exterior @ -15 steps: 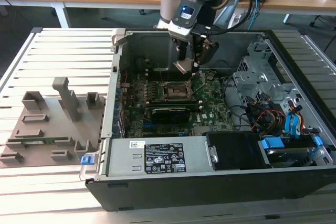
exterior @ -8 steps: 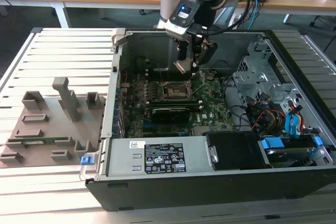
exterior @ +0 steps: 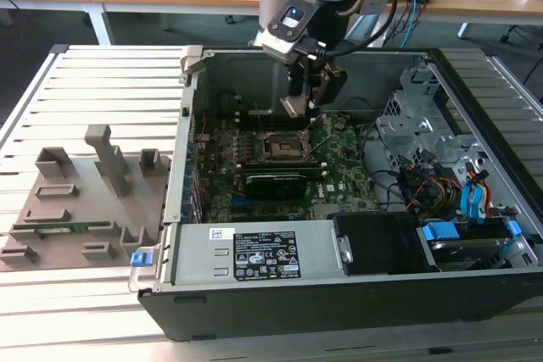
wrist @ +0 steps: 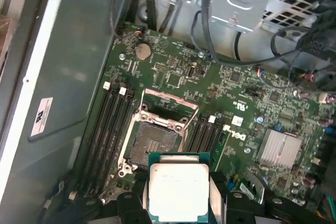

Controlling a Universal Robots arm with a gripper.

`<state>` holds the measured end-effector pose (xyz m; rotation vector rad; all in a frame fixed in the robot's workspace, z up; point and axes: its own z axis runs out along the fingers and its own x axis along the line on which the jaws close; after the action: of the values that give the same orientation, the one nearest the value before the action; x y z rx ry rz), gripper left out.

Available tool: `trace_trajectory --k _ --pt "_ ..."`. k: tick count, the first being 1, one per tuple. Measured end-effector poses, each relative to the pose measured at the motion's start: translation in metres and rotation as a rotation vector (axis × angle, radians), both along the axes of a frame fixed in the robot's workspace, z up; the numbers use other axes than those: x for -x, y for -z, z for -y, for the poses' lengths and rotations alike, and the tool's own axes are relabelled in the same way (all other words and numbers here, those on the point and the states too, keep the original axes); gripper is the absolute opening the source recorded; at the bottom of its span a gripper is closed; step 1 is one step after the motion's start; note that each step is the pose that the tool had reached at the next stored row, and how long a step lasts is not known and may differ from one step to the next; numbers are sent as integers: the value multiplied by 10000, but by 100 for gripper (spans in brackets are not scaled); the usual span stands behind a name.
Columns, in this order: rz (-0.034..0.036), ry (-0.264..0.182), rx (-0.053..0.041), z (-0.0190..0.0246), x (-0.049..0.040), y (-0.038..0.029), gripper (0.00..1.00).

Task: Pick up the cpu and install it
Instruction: 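Place the cpu into insertion slot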

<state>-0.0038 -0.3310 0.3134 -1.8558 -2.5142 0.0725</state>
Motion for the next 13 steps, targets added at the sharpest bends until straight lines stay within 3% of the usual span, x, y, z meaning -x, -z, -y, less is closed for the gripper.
trace_trajectory --k 4,13 --pt "1 613 0 0 0 1 55" --pt "1 2505 0 0 0 2 55"
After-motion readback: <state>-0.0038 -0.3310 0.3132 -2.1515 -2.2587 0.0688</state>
